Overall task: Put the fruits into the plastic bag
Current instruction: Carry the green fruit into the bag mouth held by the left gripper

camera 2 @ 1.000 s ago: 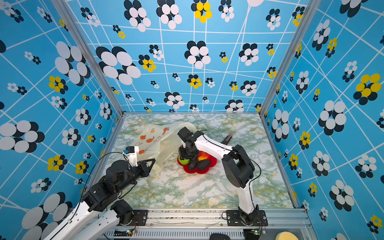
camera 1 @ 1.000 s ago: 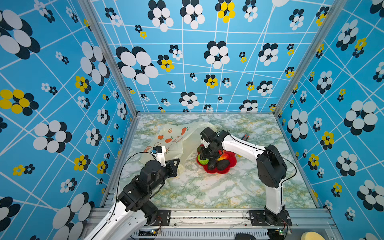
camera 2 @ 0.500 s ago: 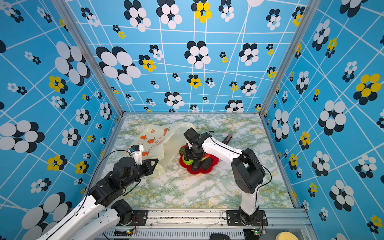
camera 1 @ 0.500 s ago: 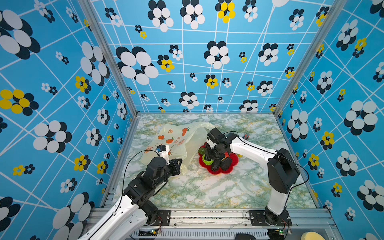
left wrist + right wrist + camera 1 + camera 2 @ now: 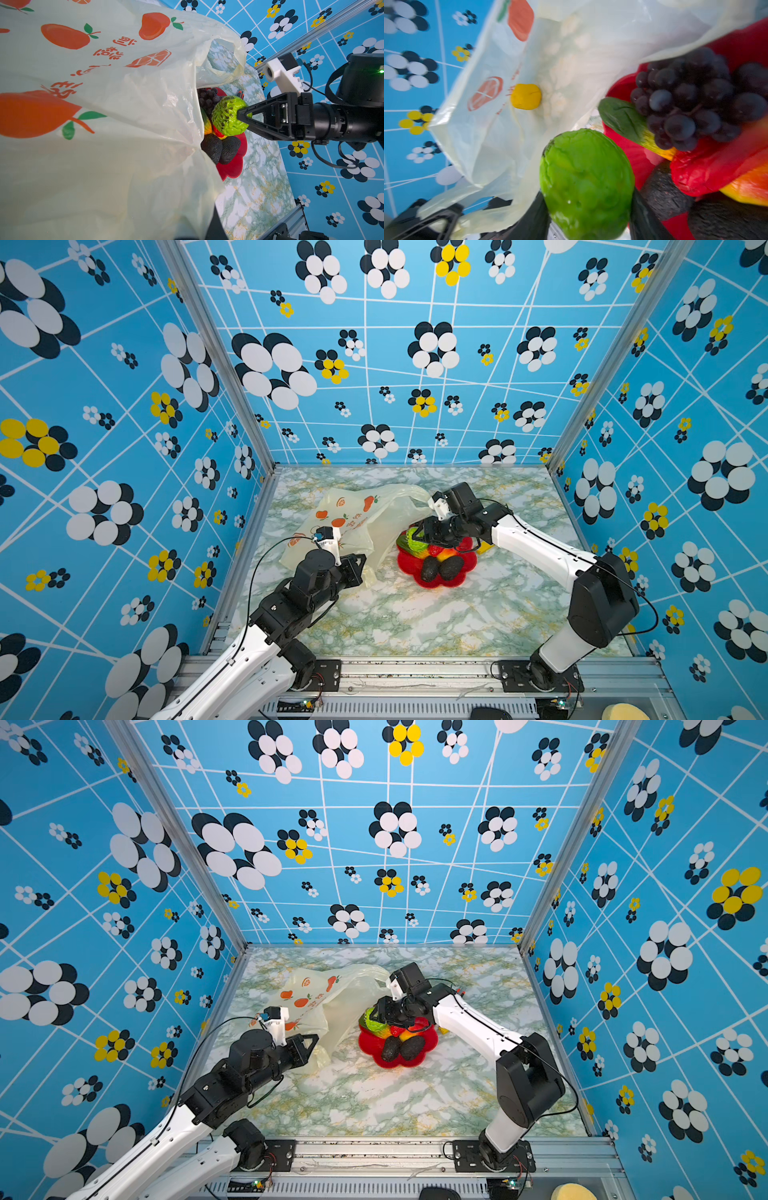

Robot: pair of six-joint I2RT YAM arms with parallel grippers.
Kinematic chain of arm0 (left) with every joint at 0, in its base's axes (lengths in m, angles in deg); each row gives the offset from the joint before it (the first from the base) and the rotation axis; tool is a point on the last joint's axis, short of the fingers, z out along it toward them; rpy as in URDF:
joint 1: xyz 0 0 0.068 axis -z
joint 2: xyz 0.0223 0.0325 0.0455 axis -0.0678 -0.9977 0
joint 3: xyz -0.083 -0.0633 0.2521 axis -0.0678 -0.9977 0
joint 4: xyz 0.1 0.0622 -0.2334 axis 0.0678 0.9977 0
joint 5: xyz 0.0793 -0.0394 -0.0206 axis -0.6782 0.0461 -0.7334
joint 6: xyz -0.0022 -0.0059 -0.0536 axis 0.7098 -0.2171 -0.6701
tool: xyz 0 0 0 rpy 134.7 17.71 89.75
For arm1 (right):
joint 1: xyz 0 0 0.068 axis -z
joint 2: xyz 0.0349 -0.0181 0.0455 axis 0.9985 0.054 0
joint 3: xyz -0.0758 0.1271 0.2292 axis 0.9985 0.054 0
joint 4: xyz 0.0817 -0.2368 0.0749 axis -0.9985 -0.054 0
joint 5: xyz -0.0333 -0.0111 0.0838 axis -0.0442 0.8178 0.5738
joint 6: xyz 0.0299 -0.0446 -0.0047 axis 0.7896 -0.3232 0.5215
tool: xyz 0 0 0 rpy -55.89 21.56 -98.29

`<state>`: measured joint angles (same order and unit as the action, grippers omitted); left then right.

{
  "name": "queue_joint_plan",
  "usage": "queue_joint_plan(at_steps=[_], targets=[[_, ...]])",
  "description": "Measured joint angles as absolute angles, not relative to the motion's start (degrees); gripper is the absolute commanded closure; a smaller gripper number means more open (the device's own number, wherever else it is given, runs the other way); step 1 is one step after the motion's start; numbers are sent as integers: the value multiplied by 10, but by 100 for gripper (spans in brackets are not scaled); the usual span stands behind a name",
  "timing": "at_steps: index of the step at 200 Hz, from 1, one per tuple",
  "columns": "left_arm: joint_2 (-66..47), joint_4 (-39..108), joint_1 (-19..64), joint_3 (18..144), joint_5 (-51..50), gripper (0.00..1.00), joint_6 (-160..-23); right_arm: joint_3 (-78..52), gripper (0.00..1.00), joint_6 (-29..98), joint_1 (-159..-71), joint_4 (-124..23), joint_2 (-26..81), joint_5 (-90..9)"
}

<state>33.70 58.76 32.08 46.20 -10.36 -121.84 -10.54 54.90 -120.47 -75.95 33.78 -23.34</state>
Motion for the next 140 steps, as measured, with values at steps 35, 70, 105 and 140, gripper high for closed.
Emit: queue_joint_plan(at_steps=[35, 70, 105, 140], targets=[[323, 583, 322, 468, -101, 100, -1218, -94, 61, 637, -1205, -649, 347, -155], [307, 573, 322, 478, -97, 100, -1212, -96, 61, 695, -1206, -579, 393, -119], [291, 562, 322, 485, -91, 100, -1203, -110, 61, 722, -1218, -561, 438, -107], [279, 551, 322, 486, -83, 100, -1199, -119, 61, 736, -1235, -546, 462, -102]])
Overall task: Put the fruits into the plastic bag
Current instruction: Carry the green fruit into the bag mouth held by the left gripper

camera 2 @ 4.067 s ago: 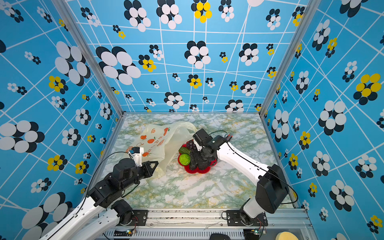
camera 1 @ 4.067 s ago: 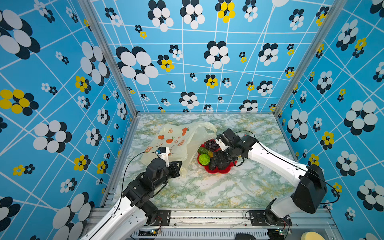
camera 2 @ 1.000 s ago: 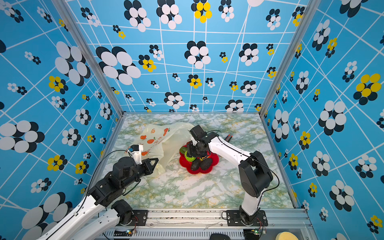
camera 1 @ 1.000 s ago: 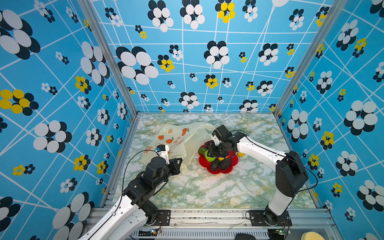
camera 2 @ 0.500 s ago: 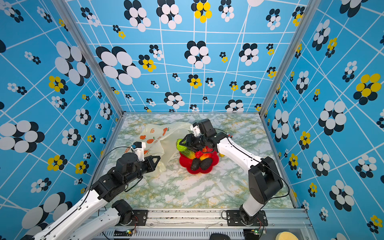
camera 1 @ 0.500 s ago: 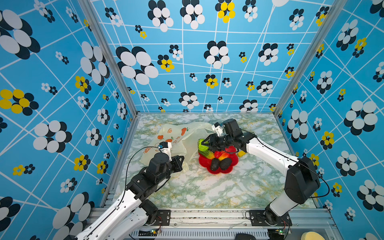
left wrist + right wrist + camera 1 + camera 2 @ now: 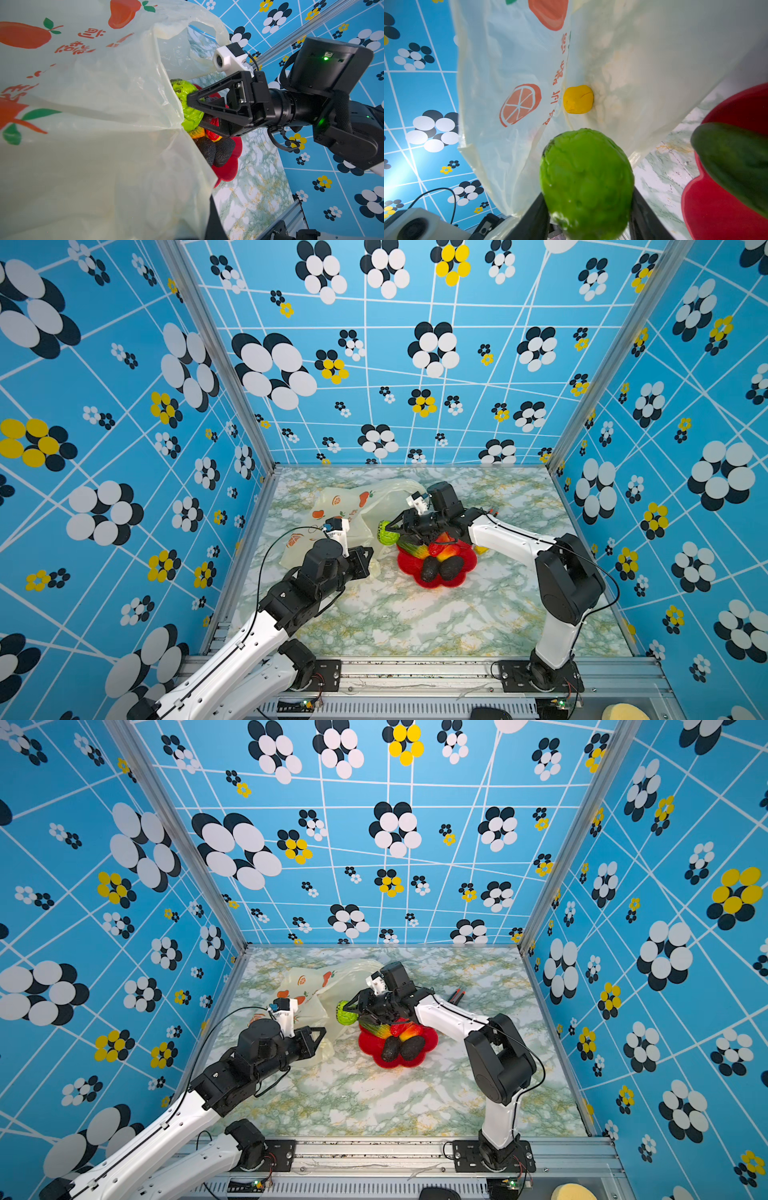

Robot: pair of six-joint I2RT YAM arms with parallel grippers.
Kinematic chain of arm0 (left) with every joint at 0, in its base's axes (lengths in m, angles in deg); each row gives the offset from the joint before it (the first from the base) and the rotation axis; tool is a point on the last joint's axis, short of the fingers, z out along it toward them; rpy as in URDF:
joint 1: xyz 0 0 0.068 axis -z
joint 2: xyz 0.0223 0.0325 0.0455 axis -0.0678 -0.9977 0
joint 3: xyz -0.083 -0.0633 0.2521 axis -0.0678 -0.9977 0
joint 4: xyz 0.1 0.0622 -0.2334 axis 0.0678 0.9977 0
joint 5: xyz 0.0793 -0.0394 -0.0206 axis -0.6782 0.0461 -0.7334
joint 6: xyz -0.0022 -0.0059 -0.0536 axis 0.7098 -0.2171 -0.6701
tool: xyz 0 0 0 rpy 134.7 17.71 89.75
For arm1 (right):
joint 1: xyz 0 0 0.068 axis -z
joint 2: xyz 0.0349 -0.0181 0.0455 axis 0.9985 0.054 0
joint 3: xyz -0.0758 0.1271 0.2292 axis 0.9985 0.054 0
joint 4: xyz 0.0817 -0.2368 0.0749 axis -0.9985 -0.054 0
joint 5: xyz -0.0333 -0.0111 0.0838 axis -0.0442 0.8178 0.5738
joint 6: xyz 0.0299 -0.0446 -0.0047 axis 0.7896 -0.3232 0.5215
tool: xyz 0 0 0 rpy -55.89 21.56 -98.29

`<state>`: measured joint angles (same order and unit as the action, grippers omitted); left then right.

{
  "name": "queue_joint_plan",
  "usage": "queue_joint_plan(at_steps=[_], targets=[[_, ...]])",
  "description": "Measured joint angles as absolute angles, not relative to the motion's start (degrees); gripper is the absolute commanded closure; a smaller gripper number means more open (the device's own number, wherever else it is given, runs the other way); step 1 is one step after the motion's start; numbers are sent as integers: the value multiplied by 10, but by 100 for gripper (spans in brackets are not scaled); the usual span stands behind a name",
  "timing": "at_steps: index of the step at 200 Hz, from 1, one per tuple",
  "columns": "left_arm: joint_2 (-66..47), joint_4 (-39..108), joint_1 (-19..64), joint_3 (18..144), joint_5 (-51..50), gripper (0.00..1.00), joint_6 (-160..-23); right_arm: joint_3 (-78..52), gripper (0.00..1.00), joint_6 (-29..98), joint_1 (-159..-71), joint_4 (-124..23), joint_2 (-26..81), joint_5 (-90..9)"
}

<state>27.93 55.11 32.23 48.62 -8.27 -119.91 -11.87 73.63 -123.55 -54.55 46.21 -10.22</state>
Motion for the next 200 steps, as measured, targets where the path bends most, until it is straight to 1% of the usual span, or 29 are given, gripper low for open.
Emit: queue_joint_plan(at_steps=[78, 200], targets=[[274, 523, 322, 480, -75, 100, -1199, -134, 60, 744, -1263, -548, 496, -98], [245, 479, 326, 466, -45, 100, -1201, -234, 59, 725, -1300, -601, 580, -101]])
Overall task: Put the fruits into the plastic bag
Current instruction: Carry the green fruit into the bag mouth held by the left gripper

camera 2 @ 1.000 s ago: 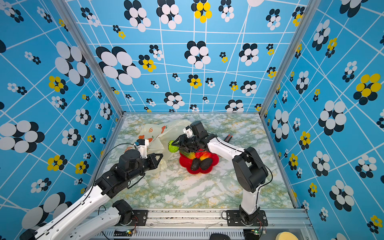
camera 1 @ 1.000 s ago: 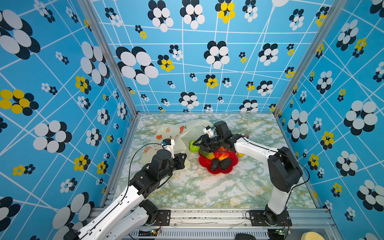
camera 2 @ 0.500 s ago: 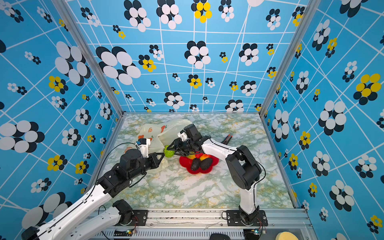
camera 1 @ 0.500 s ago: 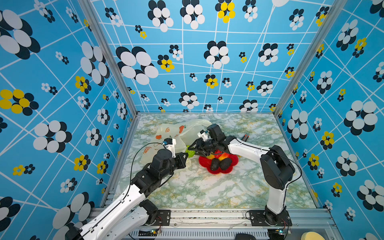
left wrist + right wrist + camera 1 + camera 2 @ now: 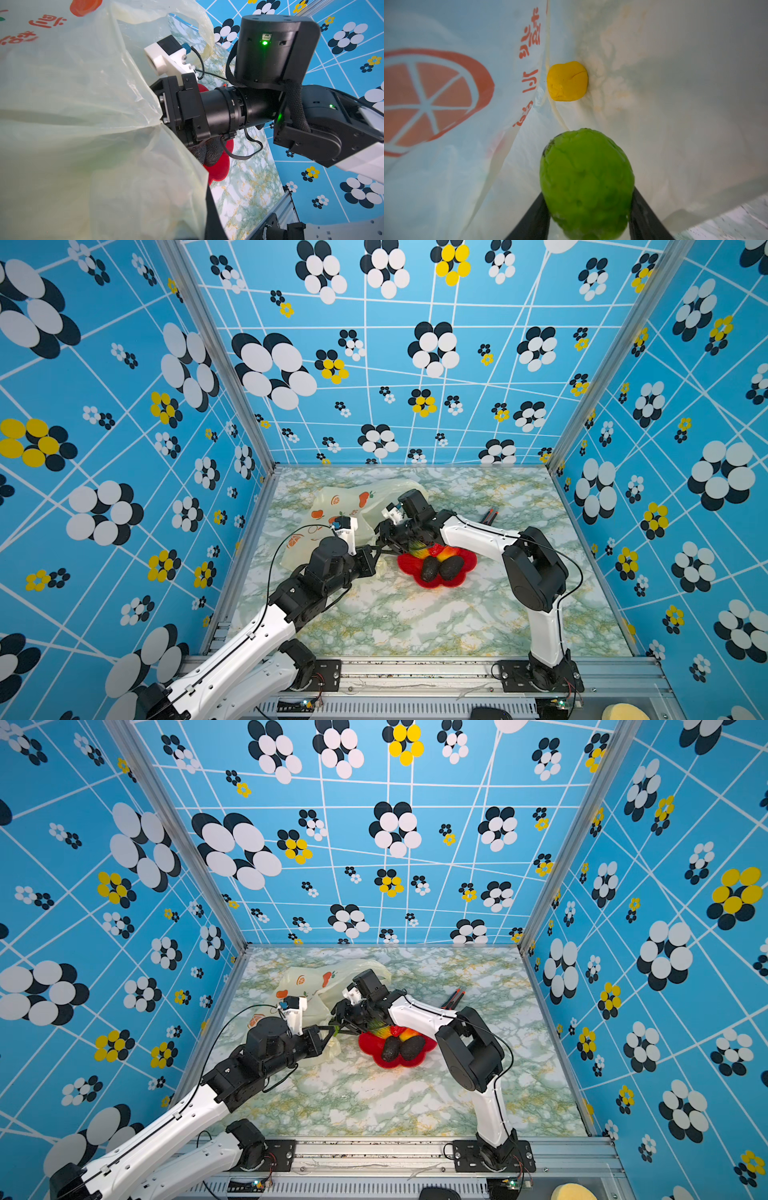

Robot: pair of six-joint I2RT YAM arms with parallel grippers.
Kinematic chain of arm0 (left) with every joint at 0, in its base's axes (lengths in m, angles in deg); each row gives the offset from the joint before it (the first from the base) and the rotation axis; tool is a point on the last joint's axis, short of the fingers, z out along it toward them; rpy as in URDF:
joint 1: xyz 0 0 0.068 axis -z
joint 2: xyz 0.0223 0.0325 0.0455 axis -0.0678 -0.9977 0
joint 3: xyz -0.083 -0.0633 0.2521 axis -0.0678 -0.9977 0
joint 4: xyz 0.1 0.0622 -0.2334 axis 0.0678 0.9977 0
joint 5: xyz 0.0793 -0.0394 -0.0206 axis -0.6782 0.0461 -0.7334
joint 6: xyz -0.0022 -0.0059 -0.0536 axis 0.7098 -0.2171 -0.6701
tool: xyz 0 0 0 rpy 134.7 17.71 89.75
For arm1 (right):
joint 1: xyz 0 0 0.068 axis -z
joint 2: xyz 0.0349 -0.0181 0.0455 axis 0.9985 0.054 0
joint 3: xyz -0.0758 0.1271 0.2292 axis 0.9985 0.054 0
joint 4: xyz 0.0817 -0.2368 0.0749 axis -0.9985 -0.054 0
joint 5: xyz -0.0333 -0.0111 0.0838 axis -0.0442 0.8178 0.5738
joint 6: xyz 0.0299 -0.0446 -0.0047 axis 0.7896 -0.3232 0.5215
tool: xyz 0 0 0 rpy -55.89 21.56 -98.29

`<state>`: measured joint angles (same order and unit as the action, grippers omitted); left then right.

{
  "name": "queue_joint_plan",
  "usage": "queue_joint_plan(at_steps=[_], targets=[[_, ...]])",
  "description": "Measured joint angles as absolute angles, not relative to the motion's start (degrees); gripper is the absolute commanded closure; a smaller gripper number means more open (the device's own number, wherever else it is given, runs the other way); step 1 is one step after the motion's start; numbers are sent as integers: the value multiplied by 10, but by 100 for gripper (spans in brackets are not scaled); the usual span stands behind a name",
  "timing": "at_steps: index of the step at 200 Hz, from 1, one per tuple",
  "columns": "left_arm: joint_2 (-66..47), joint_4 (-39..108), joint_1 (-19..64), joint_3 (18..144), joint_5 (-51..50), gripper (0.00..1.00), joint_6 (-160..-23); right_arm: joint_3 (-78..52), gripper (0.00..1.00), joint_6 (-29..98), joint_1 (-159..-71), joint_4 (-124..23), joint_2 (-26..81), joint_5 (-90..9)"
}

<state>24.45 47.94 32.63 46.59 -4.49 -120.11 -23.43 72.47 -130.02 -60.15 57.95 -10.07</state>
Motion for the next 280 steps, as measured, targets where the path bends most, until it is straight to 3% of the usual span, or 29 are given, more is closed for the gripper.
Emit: queue_joint_plan(at_steps=[48, 72, 87, 169, 280], targets=[[234, 472, 329, 466, -35, 100, -1201, -285, 48, 725, -1315, -610, 615, -100], [234, 472, 329, 466, -34, 100, -1199, -293, 28, 726, -1320, -612, 621, -101], [234, 472, 329, 466, -34, 100, -1199, -293, 23, 726, -1321, -612, 621, -101], [234, 472, 329, 466, -35, 100, -1199, -293, 15, 723, -1321, -614, 621, -100], [234, 472, 329, 465, -35, 100, -1201, -291, 14, 709, -1321, -618, 621, -109]])
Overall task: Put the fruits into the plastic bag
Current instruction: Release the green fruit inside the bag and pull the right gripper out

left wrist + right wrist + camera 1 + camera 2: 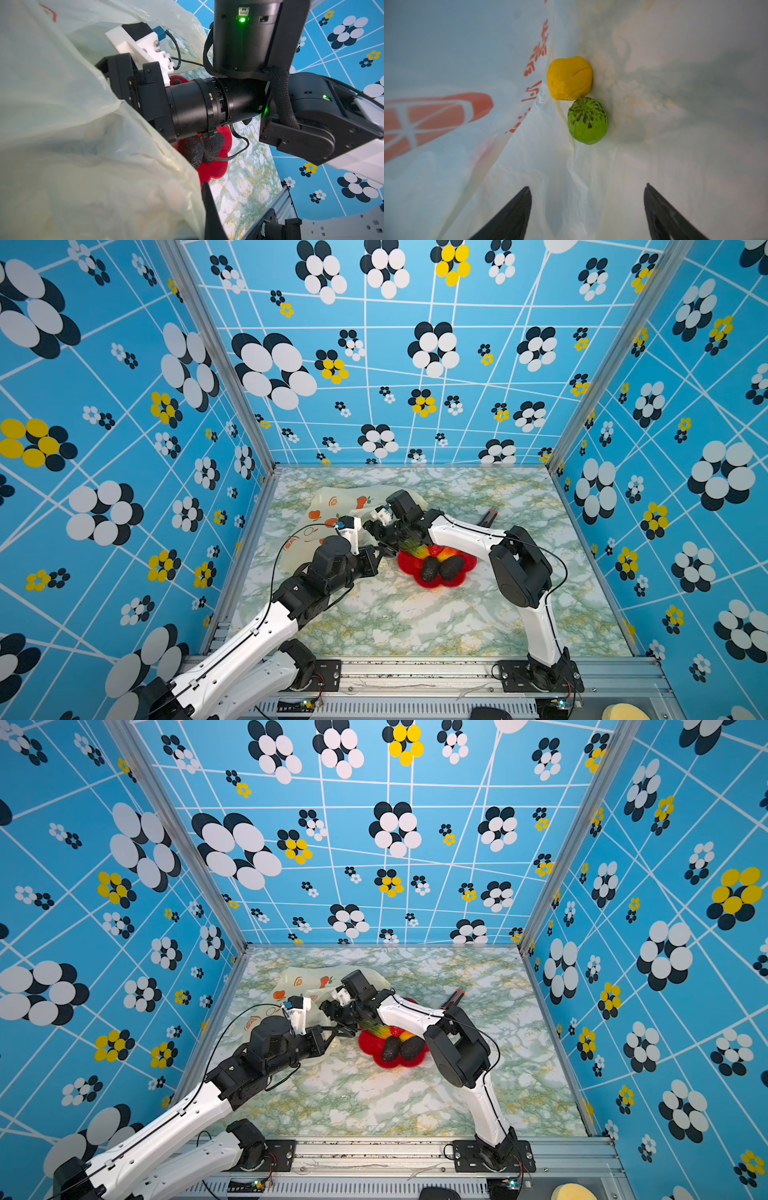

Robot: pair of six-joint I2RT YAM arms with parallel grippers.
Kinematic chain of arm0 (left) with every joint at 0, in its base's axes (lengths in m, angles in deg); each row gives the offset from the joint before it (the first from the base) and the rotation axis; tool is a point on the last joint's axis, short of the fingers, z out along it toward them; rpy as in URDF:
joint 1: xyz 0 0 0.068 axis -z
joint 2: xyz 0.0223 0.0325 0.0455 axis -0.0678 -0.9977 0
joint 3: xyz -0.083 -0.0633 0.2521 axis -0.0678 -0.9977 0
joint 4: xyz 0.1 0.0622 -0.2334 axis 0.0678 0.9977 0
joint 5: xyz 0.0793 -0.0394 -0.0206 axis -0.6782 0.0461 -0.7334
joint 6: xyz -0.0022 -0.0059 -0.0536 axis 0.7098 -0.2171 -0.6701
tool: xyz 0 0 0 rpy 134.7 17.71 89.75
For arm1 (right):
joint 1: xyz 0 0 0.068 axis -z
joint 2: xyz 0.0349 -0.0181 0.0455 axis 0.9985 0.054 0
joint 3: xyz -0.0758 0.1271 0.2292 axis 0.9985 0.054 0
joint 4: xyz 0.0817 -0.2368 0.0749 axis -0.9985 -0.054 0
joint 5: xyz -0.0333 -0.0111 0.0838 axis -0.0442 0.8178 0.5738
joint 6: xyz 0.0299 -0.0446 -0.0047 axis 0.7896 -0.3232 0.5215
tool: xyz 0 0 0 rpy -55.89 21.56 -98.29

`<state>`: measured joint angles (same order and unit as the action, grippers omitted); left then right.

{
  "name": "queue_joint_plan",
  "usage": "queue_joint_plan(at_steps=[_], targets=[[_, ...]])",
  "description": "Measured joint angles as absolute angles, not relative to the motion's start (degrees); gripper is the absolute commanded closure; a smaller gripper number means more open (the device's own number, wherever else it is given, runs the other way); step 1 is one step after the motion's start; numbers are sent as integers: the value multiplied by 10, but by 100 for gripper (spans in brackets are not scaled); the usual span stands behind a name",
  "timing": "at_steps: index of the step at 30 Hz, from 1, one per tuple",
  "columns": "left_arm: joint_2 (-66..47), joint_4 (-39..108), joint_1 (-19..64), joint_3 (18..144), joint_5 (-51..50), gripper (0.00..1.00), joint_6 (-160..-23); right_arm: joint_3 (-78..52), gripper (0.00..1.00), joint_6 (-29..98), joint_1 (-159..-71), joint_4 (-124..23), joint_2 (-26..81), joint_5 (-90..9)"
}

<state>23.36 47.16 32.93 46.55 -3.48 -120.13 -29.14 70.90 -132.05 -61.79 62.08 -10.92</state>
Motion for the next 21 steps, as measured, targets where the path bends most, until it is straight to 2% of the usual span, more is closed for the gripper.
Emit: queue_joint_plan(at_steps=[21], targets=[[234, 463, 329, 458, -37, 100, -1206, -347, 14, 512, -1303, -843, 543, -288]])
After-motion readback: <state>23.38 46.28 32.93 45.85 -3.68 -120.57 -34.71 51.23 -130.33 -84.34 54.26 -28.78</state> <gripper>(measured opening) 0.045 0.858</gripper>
